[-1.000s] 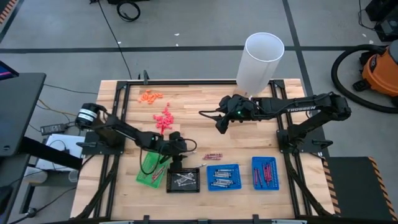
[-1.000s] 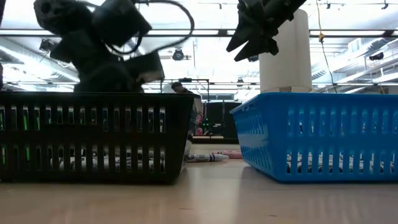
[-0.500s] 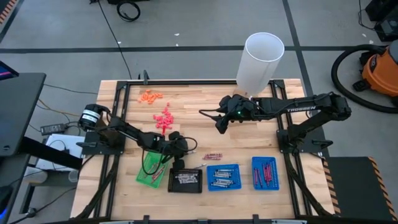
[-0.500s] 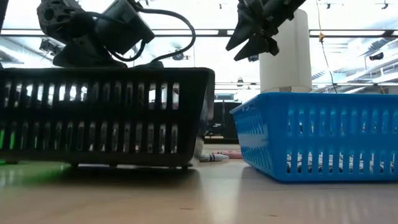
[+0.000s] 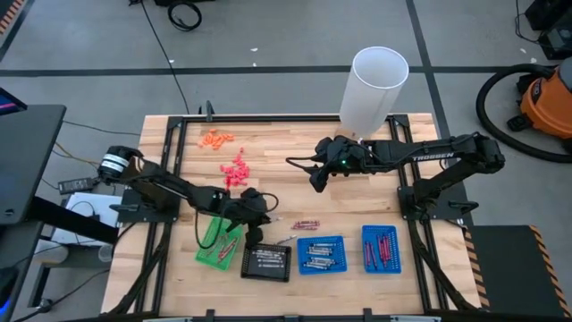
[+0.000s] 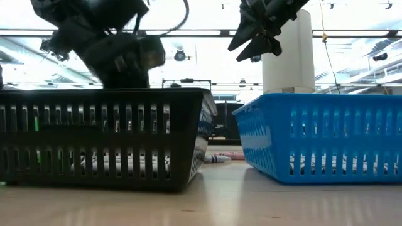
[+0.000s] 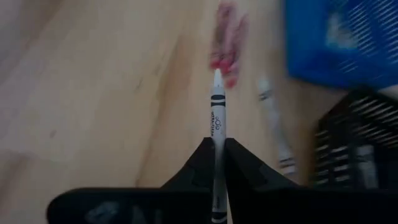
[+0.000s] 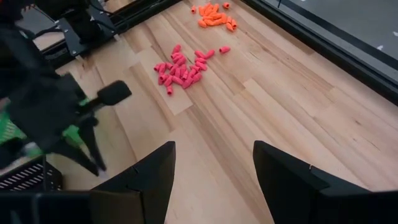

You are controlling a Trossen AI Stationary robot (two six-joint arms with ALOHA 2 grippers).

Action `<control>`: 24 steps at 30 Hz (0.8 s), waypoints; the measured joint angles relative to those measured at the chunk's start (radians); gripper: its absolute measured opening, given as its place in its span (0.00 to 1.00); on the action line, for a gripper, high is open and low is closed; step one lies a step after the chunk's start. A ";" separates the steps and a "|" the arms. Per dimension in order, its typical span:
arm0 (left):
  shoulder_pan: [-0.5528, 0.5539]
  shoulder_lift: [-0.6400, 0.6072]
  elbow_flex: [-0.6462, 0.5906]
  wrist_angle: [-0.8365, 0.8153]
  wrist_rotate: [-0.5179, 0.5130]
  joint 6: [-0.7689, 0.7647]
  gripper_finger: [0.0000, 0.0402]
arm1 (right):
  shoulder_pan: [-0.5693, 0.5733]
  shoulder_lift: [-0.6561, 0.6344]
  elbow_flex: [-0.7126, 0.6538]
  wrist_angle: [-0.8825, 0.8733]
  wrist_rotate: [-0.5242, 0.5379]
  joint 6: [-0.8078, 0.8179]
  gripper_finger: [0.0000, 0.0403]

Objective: Sort crayons
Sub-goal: Put white crayon into the back basket

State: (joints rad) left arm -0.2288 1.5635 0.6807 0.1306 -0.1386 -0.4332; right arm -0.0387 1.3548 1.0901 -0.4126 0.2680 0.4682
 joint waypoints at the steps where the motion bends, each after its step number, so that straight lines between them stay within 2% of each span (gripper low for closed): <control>1: -0.003 -0.017 0.000 0.007 0.011 0.000 0.05 | 0.000 0.000 0.000 0.000 0.000 -0.002 0.56; 4: -0.019 -0.069 0.000 0.023 0.097 0.001 0.05 | 0.000 0.000 0.000 0.000 0.004 -0.013 0.56; 10: -0.093 -0.060 0.003 0.084 0.267 0.004 0.05 | -0.011 0.000 0.000 0.002 0.025 -0.026 0.56; 15: -0.151 -0.024 0.001 0.089 0.279 -0.047 0.05 | -0.015 0.000 0.000 0.000 0.000 -0.028 0.56; 24: -0.168 0.023 0.002 0.099 0.271 -0.095 0.05 | -0.015 0.000 0.000 0.000 -0.008 -0.045 0.56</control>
State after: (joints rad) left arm -0.3969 1.5866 0.6823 0.2298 0.1320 -0.5283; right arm -0.0540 1.3548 1.0904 -0.4129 0.2600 0.4229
